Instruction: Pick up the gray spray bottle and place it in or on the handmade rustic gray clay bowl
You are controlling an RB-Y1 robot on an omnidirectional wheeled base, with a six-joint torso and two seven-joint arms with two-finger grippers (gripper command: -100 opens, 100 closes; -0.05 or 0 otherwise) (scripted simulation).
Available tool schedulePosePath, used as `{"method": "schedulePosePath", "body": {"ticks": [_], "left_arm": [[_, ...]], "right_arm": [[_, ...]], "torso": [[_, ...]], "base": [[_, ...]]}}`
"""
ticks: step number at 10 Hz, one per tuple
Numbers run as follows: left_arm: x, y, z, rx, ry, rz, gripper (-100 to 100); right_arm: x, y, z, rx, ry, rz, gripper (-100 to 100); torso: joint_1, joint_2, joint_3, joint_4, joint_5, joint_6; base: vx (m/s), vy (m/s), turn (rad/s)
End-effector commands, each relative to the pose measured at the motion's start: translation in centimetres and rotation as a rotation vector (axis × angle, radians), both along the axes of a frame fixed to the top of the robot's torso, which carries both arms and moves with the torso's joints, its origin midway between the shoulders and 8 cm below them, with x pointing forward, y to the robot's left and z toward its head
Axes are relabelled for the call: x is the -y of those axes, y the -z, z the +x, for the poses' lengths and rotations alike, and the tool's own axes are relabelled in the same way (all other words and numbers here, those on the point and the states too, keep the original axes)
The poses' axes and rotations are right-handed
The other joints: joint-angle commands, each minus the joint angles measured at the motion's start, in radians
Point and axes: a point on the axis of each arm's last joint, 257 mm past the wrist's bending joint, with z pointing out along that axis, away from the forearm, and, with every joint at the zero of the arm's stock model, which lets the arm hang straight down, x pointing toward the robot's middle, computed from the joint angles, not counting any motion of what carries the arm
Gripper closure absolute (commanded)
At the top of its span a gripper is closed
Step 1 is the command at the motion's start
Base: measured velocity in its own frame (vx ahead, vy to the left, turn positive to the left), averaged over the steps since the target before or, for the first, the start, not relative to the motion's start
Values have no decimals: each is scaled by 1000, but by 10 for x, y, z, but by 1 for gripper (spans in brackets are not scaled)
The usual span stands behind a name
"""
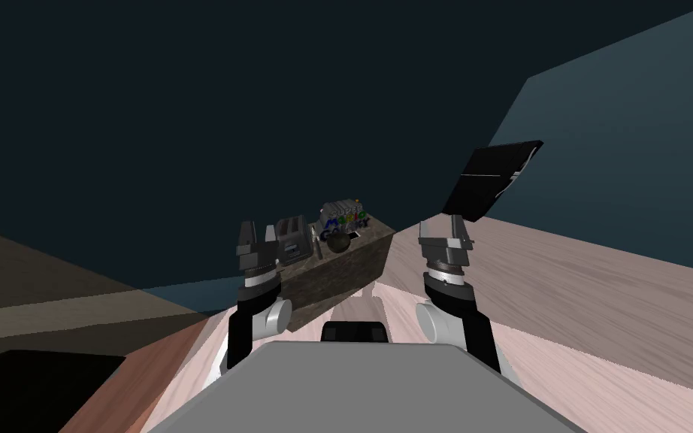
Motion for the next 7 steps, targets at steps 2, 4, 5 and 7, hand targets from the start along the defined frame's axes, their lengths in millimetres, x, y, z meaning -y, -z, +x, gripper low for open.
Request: {"method": "schedulePosePath", "body": {"ticks": [2, 4, 5, 7], "left_arm": [[6, 5, 5, -38, 17, 68, -100], [8, 14, 10, -88, 23, 127, -100], [8, 20, 13, -119, 22, 155, -100], [5, 35, 20, -190, 12, 207, -100]], "right_arm": [[0, 0, 0, 0, 0, 0, 0], [0, 0, 0, 0, 0, 0, 0], [0, 0, 0, 0, 0, 0, 0], [0, 0, 0, 0, 0, 0, 0]], "torso": [[-1, -1, 0, 0, 0, 0], [-2, -3, -2, -1, -1, 0], [-3, -3, -2, -1, -1, 0], [-3, -3, -2, -1, -1, 0]], "base": [[25, -25, -12], [53, -49, -7], [49, -50, 0], [50, -54, 5]]}}
